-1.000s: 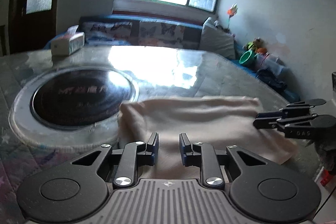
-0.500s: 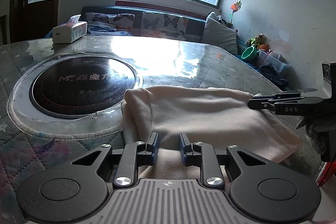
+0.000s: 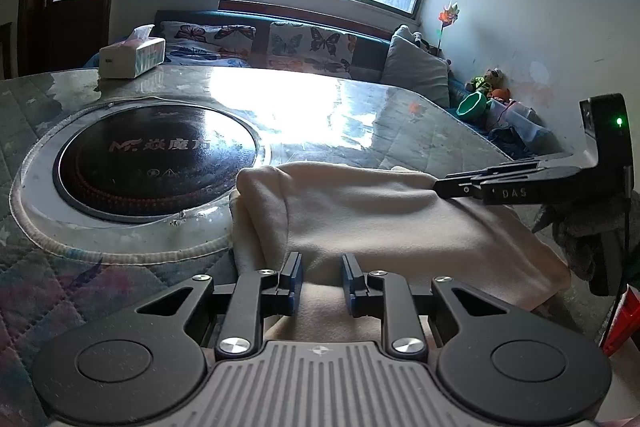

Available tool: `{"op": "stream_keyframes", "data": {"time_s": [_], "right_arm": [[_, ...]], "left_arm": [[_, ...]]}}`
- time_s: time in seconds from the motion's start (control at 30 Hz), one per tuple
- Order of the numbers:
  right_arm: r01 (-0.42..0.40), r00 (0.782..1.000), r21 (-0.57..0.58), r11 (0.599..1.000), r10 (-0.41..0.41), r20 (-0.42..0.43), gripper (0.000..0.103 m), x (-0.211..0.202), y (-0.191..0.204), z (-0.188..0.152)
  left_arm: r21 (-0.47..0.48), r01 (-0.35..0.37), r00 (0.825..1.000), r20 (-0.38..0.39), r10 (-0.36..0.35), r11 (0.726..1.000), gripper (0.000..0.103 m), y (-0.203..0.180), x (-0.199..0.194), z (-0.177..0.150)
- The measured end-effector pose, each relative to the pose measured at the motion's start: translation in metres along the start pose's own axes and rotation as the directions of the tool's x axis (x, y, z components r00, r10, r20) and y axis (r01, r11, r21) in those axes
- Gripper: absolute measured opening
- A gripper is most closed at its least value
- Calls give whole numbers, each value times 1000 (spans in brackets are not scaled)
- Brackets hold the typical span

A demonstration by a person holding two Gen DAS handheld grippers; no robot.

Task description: Fold clothes

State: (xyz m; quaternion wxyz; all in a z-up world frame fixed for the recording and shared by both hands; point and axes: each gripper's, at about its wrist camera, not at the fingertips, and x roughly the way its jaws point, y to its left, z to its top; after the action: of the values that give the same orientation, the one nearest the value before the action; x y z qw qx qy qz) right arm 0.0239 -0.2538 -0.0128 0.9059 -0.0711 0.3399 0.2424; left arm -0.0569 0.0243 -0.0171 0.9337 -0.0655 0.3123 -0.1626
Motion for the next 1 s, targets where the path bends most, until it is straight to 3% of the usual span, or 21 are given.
{"op": "stream_keyframes", "data": {"time_s": [0.2, 0.43, 0.57, 0.77, 1.0], "right_arm": [[-52, 998, -17, 999, 52, 34, 18, -4, 16, 18], [-54, 998, -16, 998, 54, -27, 18, 27, 30, 17], [-55, 999, -43, 998, 55, -4, 18, 19, 39, 24], [-139, 990, -94, 986, 139, -5, 18, 27, 68, 37], [-142, 990, -114, 983, 141, -22, 18, 42, 84, 40]], "left_arm": [[-13, 7, 1000, 4, -7, 1000, 24, 1, 0, 0], [-18, 15, 1000, 6, -15, 1000, 24, 3, 0, -1], [-28, 21, 1000, 11, -20, 999, 24, 5, -1, -2], [-33, 28, 1000, 15, -27, 999, 24, 7, -2, -3], [-33, 35, 999, 18, -35, 999, 24, 9, -3, -4]]}}
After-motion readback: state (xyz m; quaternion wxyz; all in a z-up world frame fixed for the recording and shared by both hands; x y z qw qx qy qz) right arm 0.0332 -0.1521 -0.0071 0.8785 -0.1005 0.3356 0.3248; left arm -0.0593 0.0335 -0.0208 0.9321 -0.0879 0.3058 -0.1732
